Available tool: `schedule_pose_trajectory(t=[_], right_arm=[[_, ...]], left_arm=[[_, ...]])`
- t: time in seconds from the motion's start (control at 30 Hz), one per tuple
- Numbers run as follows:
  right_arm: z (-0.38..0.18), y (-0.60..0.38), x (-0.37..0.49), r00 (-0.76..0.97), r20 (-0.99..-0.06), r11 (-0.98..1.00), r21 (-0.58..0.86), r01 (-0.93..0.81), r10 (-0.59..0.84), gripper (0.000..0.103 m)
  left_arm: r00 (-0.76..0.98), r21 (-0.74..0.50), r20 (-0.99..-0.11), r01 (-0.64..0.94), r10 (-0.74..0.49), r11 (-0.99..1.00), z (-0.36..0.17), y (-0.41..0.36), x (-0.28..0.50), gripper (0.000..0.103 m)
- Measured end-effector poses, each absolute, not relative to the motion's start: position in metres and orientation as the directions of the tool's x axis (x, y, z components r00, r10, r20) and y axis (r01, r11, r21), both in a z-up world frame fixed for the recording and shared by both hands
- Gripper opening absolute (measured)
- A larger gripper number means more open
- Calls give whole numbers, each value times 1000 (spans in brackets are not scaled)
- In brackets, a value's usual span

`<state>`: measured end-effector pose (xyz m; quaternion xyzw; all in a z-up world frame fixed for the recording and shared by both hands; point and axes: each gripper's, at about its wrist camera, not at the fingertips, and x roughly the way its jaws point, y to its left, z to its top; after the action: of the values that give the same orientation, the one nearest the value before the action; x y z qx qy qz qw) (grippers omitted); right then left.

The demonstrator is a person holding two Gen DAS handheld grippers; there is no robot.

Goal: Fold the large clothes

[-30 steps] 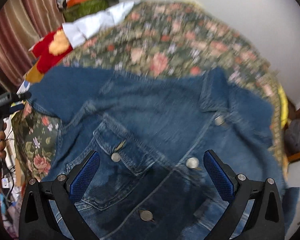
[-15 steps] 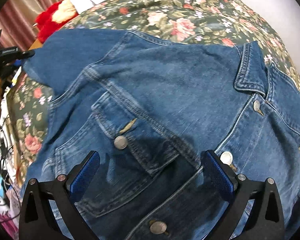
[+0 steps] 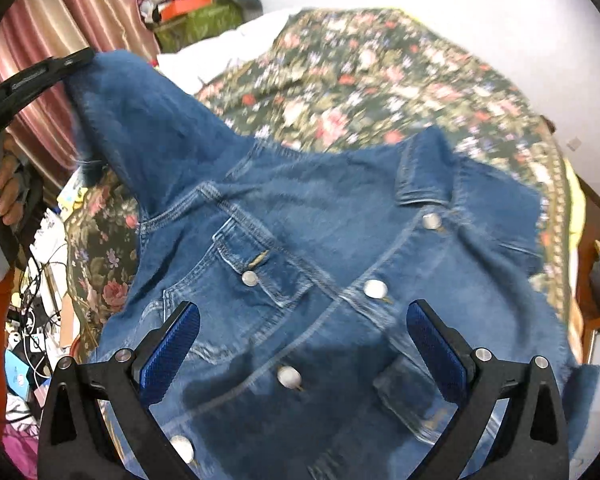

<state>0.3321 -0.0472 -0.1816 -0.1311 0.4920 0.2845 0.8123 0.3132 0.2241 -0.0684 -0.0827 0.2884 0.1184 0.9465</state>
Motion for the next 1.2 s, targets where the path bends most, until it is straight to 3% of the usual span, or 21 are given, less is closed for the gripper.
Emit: schedule_pose_trajectory(t=[0.27, 0.47, 0.6, 0.67, 0.8, 0.83, 1.0, 1.2], right_arm=[[-158, -121, 318, 437, -847, 844, 25, -536, 303, 103], [-161, -155, 316, 457, -840, 868, 33, -495, 293, 103], [-164, -163, 320, 440, -841, 878, 82, -471, 314, 103], [-165, -163, 322, 437, -842, 879, 87, -468, 316, 103], [-163, -152, 332, 442, -838, 879, 90, -468, 321, 103], [-162, -149, 334, 441, -838, 879, 93, -468, 323, 103], [-158, -115, 350, 428, -835, 860, 99, -501, 346, 103], [-170, -72, 369, 409, -852, 844, 69, -532, 328, 103]], left_arm=[[644, -240, -756, -100, -121, 966, -150, 143, 359, 9], [467, -328, -849, -98, -247, 940, -222, 98, 355, 9], [395, -320, -880, -82, -264, 944, -237, 86, 343, 9], [403, -322, -876, -76, -267, 944, -228, 93, 334, 14], [501, -334, -832, -113, -237, 936, -197, 135, 321, 54], [531, -343, -816, -131, -226, 930, -190, 147, 317, 58], [578, -381, -799, -270, -168, 884, -190, 214, 316, 58], [528, -458, -817, -352, -231, 816, -236, 252, 334, 58]])
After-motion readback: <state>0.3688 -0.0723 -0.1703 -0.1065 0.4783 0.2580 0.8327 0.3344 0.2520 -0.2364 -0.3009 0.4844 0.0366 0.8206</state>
